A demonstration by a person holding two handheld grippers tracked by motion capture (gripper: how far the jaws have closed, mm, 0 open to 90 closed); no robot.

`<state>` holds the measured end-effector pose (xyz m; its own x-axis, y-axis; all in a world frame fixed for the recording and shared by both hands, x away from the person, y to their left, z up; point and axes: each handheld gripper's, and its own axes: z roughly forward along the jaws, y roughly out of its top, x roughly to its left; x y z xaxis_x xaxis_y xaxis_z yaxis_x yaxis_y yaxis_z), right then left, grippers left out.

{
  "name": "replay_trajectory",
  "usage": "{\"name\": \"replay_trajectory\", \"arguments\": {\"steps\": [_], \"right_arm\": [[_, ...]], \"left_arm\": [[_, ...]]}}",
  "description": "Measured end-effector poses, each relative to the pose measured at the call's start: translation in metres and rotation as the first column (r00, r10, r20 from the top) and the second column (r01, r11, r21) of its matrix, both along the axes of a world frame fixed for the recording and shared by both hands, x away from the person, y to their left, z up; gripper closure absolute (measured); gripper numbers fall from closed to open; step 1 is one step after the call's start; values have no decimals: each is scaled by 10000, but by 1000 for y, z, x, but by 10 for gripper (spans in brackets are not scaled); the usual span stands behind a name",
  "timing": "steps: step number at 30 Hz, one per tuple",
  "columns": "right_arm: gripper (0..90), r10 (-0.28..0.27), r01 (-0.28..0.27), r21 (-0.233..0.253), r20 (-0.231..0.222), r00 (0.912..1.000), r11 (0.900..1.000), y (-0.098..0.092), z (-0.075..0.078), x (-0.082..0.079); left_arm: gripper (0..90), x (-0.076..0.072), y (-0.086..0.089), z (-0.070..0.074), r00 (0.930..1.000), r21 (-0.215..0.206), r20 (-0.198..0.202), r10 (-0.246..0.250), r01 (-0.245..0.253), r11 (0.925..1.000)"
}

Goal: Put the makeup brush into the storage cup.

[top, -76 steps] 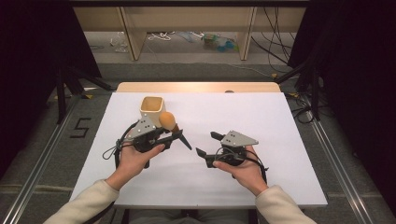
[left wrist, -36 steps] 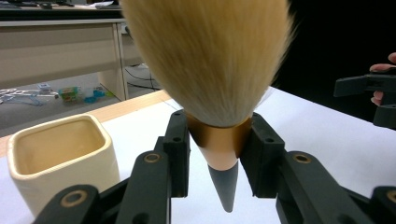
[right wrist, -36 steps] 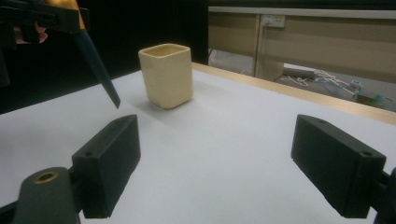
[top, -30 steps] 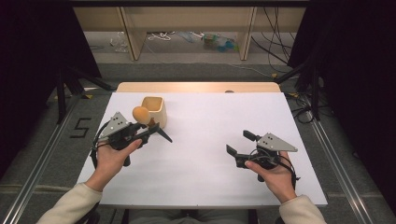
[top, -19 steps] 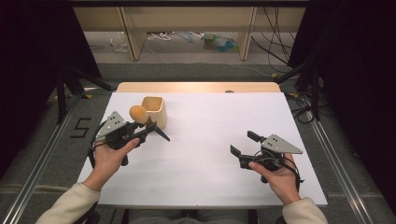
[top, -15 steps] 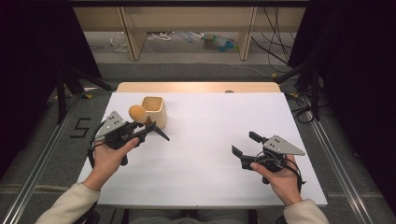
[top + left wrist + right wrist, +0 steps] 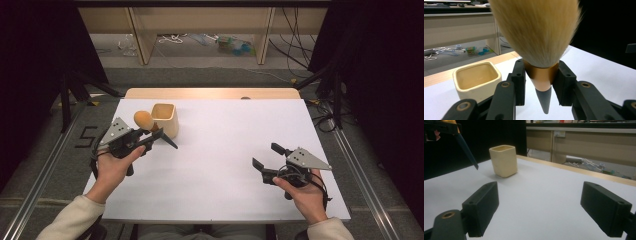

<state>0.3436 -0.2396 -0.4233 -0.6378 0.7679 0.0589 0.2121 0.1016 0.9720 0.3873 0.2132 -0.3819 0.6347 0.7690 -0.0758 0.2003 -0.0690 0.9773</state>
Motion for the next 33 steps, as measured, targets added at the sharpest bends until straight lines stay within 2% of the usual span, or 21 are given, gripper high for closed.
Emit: {"name": "replay_trajectory", "arguments": {"steps": [1,4,10,11,12,14,23,33], "right_arm": [[160,-47,47,-115,-40,10000,9999,-1,1,-1],[159,17,-18,101,155,9999,9999,0,-1,0],[158,-38,38,12,140,9999,10000,-2,-1,-1],[158,-22,20,-222,-78,10000,9998,-3,0,-2],[158,-47,47,-23,102,9999,10000,-3,-1,-2],[157,-67,67,-53,55,10000,10000,-3,-1,-2],[157,-127,128,-203,88,9999,9997,-4,-1,-3],[157,-214,215,-255,47,9998,9994,-5,0,-3]], "left_arm": [[654,0,0,0,10000,25,12,11,-11,10000],[654,0,2,1,10000,45,23,79,-79,10000],[654,0,6,3,9997,16,62,248,-248,9997],[654,0,7,3,9996,60,63,273,-273,9996],[654,0,8,3,9995,72,57,321,-321,9995],[654,1,8,2,9991,0,4,412,-412,9991],[654,2,9,3,9984,257,96,563,-566,9981],[655,4,11,3,9966,272,63,825,-827,9962]]}}
